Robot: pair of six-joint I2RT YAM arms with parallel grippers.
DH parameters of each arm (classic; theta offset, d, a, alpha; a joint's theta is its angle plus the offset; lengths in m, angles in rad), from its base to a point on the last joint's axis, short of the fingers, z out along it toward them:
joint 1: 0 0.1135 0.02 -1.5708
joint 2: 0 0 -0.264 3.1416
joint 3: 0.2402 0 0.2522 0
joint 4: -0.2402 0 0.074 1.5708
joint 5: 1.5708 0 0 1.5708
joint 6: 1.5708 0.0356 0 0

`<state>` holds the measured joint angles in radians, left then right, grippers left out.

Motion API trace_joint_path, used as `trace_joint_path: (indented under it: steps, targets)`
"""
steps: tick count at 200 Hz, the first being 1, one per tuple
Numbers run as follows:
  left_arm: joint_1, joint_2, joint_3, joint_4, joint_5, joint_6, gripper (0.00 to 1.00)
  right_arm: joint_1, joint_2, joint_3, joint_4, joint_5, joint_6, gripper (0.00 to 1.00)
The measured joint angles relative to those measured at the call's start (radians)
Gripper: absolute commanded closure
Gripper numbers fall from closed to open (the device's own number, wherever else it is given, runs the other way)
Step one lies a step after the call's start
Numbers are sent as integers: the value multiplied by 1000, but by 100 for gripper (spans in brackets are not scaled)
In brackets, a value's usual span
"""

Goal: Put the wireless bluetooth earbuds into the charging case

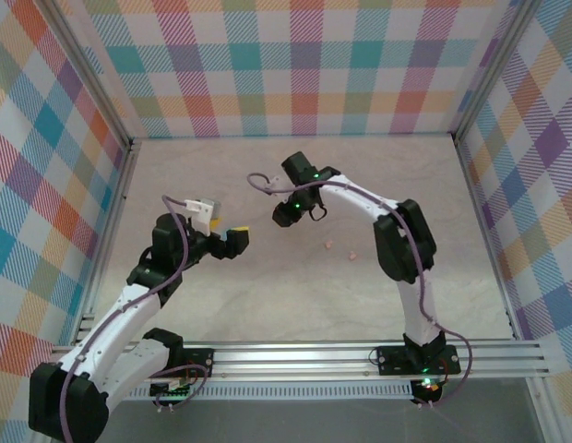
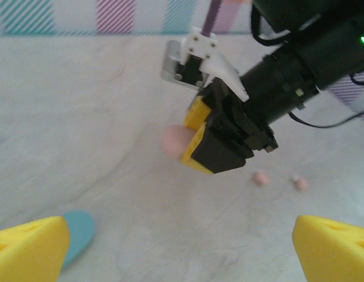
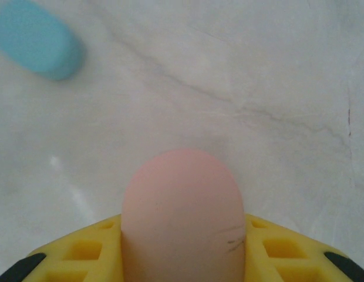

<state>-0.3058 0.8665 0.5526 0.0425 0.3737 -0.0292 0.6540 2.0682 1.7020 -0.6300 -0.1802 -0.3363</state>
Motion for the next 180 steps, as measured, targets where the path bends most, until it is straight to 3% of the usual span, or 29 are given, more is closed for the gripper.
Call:
trace_joint_path:
  steps: [31, 60, 88, 119, 136, 147, 180]
  targets:
    - [0, -25, 7, 39, 168, 65, 11, 1, -199, -56, -48, -89, -81, 68]
    - [0, -24, 59, 23, 228, 40, 15, 5, -373, -156, -52, -148, -141, 68]
    - [1, -15, 122, 24, 225, -140, 23, 28, -499, -263, -41, -171, -172, 68]
    - [1, 90, 197, 35, 254, -434, 33, 69, -560, -294, -16, -146, -201, 68]
    - [-4, 156, 207, 61, 288, -577, 33, 80, -577, -297, 2, -127, -211, 67]
    - [-12, 177, 207, 59, 302, -642, 27, 85, -583, -298, 13, -117, -219, 67]
    - [-47, 191, 247, 21, 357, -739, 27, 87, -585, -299, 24, -99, -227, 67]
